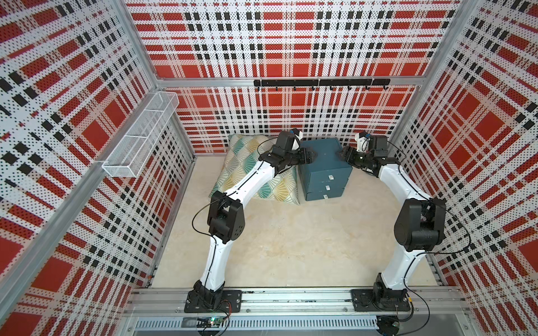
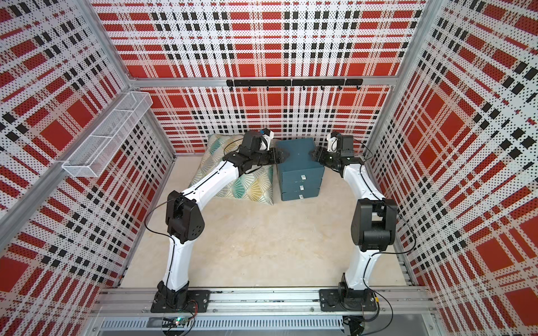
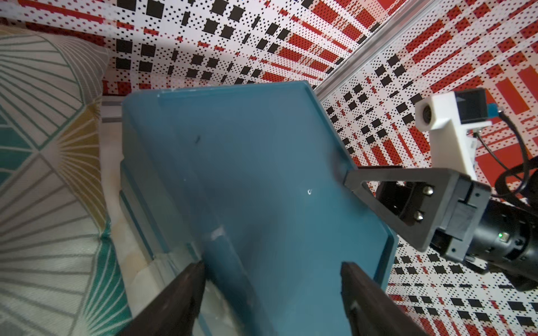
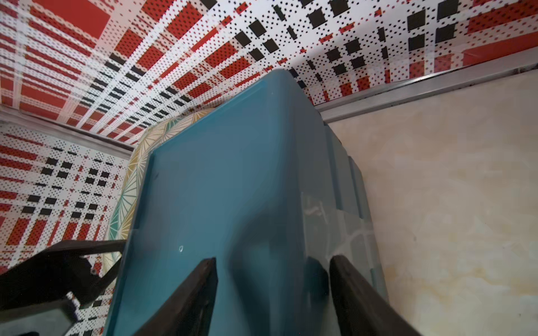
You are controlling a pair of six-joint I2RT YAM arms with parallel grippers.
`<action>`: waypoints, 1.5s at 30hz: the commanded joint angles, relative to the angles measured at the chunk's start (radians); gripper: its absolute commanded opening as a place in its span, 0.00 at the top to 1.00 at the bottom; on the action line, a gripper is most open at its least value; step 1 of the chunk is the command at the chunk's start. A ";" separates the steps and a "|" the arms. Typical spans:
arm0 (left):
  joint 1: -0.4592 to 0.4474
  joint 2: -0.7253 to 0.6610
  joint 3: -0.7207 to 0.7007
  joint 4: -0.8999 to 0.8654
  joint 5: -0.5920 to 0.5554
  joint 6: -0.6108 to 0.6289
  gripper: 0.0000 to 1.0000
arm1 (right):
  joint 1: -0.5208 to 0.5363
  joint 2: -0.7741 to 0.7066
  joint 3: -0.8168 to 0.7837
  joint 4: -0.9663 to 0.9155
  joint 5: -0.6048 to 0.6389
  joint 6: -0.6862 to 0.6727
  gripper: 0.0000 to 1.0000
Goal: Place the cookies into the drawer by color
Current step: Move the storage box to the center of the board, then reset both arms
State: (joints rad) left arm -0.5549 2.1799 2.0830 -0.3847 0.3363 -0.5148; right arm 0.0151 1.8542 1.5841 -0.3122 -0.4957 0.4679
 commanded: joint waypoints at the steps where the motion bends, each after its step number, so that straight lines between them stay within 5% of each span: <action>1: -0.057 -0.016 -0.041 -0.004 0.047 0.012 0.24 | 0.056 -0.067 -0.094 -0.001 -0.051 -0.013 0.33; 23: -0.251 -0.694 -0.926 0.336 -0.204 -0.107 0.24 | 0.240 -0.680 -0.729 0.155 0.090 0.078 0.28; 29: -0.248 -0.818 -0.991 0.300 -0.277 -0.110 0.13 | 0.243 -0.798 -0.732 0.013 0.220 0.050 0.14; 31: -0.254 -0.864 -1.006 0.286 -0.301 -0.110 0.08 | 0.243 -0.850 -0.727 -0.032 0.238 0.036 0.01; 33: -0.264 -0.910 -1.015 0.267 -0.325 -0.109 0.00 | 0.243 -0.904 -0.722 -0.075 0.258 0.022 0.00; 38: -0.304 -1.012 -1.029 0.215 -0.414 -0.102 0.01 | 0.243 -1.027 -0.707 -0.134 0.286 0.007 0.00; 45: -0.316 -1.174 -1.113 0.180 -0.597 -0.111 0.01 | 0.243 -1.163 -0.756 -0.207 0.606 0.006 0.00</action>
State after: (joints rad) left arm -0.8677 1.0515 1.0077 -0.1688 -0.1444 -0.6277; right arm 0.2531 0.7315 0.8536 -0.4801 -0.0433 0.4908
